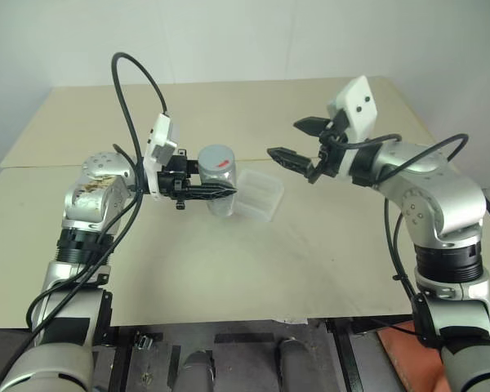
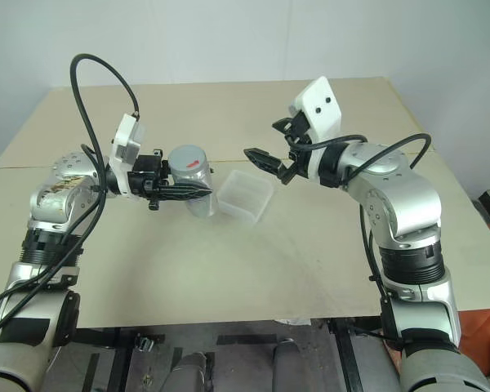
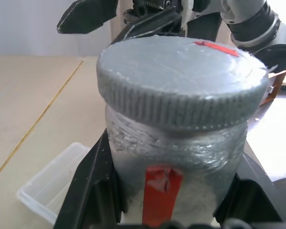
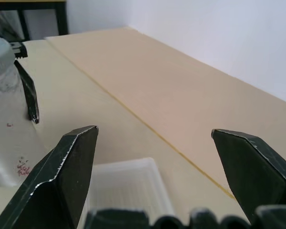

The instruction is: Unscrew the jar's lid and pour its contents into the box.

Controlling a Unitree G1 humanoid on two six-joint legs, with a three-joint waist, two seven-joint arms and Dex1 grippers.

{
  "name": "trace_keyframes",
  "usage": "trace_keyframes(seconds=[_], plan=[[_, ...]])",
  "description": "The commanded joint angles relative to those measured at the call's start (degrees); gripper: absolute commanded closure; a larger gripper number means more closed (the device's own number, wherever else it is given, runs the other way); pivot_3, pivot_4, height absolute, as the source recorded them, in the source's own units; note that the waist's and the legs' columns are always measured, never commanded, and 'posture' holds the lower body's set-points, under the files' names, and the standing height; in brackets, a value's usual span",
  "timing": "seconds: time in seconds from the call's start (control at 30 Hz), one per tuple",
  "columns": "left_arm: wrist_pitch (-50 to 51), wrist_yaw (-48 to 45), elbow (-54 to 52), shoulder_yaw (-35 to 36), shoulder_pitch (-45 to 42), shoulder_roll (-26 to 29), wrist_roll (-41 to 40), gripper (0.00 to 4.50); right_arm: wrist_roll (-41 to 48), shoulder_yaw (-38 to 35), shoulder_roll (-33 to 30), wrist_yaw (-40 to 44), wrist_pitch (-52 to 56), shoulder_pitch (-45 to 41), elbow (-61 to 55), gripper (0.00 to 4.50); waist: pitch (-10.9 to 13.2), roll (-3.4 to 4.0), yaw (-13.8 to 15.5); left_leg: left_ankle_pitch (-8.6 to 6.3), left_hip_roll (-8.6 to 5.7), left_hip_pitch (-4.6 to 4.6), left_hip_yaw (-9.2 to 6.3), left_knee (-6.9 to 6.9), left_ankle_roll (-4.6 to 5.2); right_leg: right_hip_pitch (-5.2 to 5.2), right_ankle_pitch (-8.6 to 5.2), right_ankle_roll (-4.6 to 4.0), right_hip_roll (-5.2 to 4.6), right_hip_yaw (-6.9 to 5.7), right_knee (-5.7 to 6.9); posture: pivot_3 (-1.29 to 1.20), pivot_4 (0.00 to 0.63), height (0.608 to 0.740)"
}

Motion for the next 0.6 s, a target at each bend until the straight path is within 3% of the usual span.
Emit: trace_keyframes(seconds=[0.03, 0.4, 0.6], plan=[[-0.5, -0.35, -2.16, 0.83, -0.12, 0.18, -1.01, 2.56, 0.34, -1.82, -0.48, -0.44, 0.14, 0.36, -2.79, 0.05, 0.0, 0.0, -0.19, 0.0, 0.0, 0.01, 0.0, 0.0, 0.0, 0.0, 0.0, 0.0, 0.0, 0.0, 0.01, 0.0, 0.15, 0.74], [-3.93, 0.82, 3.65, -1.32, -3.02, -4.71, 1.83, 2.56, 10.97, -2.8, 0.97, 1.93, 4.78, 0.31, -14.81, 0.05, 0.0, 0.0, -0.11, 0.0, 0.0, 0.02, -0.02, 0.01, 0.01, 0.04, 0.0, 0.0, 0.0, -0.01, -0.01, 0.0, 0.15, 0.74], [-4.81, -0.15, 3.76, -2.19, -3.64, -6.45, 2.09, 2.56, 8.64, 2.21, 5.37, 0.23, 3.71, -2.82, -11.95, 0.05, 0.0, 0.0, -0.23, 0.0, 0.0, 0.04, -0.02, 0.01, 0.0, 0.0, 0.0, 0.0, 0.01, 0.0, 0.06, 0.0, 0.15, 0.74]])
